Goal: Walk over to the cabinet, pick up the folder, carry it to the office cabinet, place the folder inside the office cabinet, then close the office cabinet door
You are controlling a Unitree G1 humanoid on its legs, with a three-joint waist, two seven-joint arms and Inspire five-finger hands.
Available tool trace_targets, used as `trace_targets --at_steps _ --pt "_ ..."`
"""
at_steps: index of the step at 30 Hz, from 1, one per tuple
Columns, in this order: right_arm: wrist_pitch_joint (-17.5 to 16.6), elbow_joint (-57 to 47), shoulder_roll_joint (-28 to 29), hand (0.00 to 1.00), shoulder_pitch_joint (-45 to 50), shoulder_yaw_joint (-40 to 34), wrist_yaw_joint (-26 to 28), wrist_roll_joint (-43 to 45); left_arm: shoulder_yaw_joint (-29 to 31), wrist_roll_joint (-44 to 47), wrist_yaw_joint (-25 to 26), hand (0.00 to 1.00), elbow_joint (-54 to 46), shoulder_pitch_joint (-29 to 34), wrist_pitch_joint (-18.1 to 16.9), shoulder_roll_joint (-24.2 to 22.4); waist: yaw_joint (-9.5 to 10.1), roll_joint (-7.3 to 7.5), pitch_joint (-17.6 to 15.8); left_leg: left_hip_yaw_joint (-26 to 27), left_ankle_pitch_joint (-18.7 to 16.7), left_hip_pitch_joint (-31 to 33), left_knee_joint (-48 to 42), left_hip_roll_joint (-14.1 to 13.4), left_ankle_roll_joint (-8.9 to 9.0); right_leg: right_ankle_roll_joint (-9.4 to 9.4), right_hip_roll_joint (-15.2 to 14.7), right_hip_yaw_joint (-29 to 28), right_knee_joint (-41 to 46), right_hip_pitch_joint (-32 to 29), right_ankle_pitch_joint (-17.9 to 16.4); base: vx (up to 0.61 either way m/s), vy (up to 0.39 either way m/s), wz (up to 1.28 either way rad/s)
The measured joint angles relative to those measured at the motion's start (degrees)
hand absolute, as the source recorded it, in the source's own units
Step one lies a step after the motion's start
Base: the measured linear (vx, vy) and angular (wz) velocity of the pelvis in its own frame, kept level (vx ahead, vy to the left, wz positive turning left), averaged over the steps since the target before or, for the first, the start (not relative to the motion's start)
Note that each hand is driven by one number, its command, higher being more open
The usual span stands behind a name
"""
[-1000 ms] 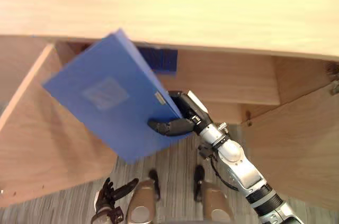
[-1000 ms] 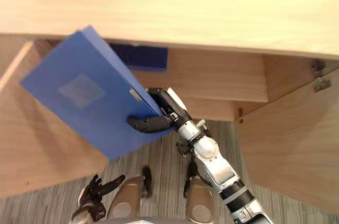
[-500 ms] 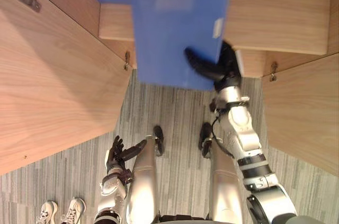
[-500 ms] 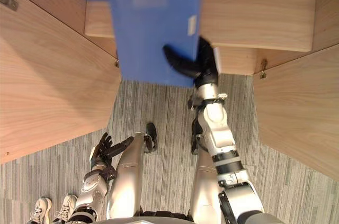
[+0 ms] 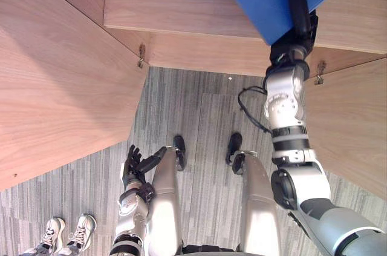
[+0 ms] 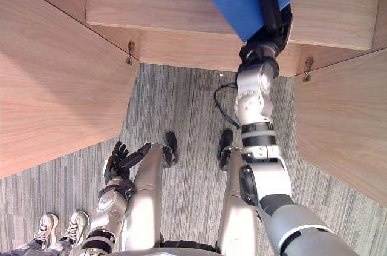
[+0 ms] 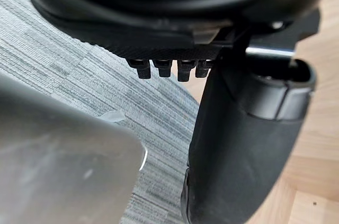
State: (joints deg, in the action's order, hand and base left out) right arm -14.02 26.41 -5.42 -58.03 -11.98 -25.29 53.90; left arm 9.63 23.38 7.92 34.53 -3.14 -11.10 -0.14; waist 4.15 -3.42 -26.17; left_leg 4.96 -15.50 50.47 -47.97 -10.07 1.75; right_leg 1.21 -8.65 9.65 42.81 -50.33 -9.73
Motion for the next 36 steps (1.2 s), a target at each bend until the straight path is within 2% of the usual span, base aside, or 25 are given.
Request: trace_targets --at_steps 4,8,14,17,18,22,26,27,32,36 --pt "-4.45 0.15 2.0 1.0 -4.76 -4.26 -2.91 3.98 -1.77 0.32 1.09 1.0 -0.82 -0.01 -0.27 -0.81 0.4 -0.21 0.14 0.01 0.82 -2.56 2.94 0.61 0.2 -0.01 -0.47 0.97 -2.04 2.76 0.08 0.06 -0.02 0.11" --pt "-7.04 -0.42 2.26 1.0 -6.81 -6.38 -4.3 5.11 -2.9 0.31 1.59 1.0 -1.29 -0.01 -0.5 -1.32 0.69 -0.34 0.22 -0.01 1.57 -4.05 5.02 1.01 0.34 -0.02 -0.7 1.67 -3.77 4.45 0.33 0.04 -0.024 0.1" --pt "-7.57 -0.89 2.68 1.0 -6.67 -6.08 -4.46 5.1 -3.54 0.3 1.77 1.0 -1.31 -0.04 -0.46 -2.01 0.71 -0.69 0.43 0.02 1.8 -5.11 5.8 1.07 0.46 -0.03 -0.67 1.93 -4.52 5.54 0.42 0.01 -0.009 0.01" --pt "-7.31 -0.88 2.32 1.0 -5.81 -3.62 -3.76 5.09 -3.54 0.31 1.77 1.0 -1.08 -0.05 -0.44 -2.35 0.54 -0.91 0.56 0.21 1.79 -5.53 5.72 0.94 0.46 -0.02 -0.56 1.8 -4.67 5.94 0.55 -0.02 -0.01 -0.02" --pt "-7.02 -0.88 1.96 1.0 -5.36 -2.69 -3.31 5.04 -3.52 0.32 1.77 1.0 -0.99 -0.05 -0.44 -2.33 0.51 -0.92 0.56 0.21 1.79 -5.64 5.69 0.9 0.46 -0.03 -0.52 1.8 -4.69 6.07 0.55 0.0 0.0 0.0" --pt "-2.01 1.69 -3.26 1.0 -3.69 6.98 2.11 3.73 -3.42 0.39 1.66 1.0 -0.41 -0.05 -0.52 -1.91 -0.12 -0.92 0.58 0.32 1.75 -5.79 5.61 0.6 0.47 -0.14 -0.26 1.72 -5.0 6.24 0.75 -0.04 -0.023 -0.04" --pt "4.8 6.71 -10.54 1.0 -3.09 20.71 10.58 -4.09 -3.47 1.4 0.3 1.0 1.09 -0.29 -0.96 -0.84 -0.66 -0.94 0.73 0.42 1.73 -5.55 5.39 0.09 0.49 -0.24 0.26 1.72 -5.25 6.07 0.99 -0.03 -0.032 -0.05" --pt "5.74 7.27 -11.33 0.0 -2.68 22.18 11.84 -5.73 -3.48 1.45 0.09 1.0 1.46 -0.43 -0.98 -0.73 -0.65 -0.91 0.86 0.41 1.73 -5.43 5.38 0.06 0.49 -0.24 0.28 1.74 -5.26 5.96 1.0 -0.01 -0.031 -0.01" --pt "10.17 14.11 -14.4 0.0 0.55 29.42 18.13 -13.74 -3.93 1.47 -1.79 1.0 2.7 -0.6 -1.49 -0.01 -0.64 -0.83 1.13 0.34 1.73 -4.89 5.42 0.07 0.49 -0.12 0.3 1.87 -5.31 5.61 1.17 0.0 0.0 0.0" --pt "10.04 17.21 -16.04 0.0 1.06 29.84 19.75 -15.37 -4.58 1.51 -2.68 1.0 4.96 -1.66 -1.7 1.11 -1.0 -0.72 1.21 0.39 1.74 -4.85 5.47 0.09 0.49 0.01 0.29 1.87 -5.77 5.79 1.52 0.0 0.0 0.0"
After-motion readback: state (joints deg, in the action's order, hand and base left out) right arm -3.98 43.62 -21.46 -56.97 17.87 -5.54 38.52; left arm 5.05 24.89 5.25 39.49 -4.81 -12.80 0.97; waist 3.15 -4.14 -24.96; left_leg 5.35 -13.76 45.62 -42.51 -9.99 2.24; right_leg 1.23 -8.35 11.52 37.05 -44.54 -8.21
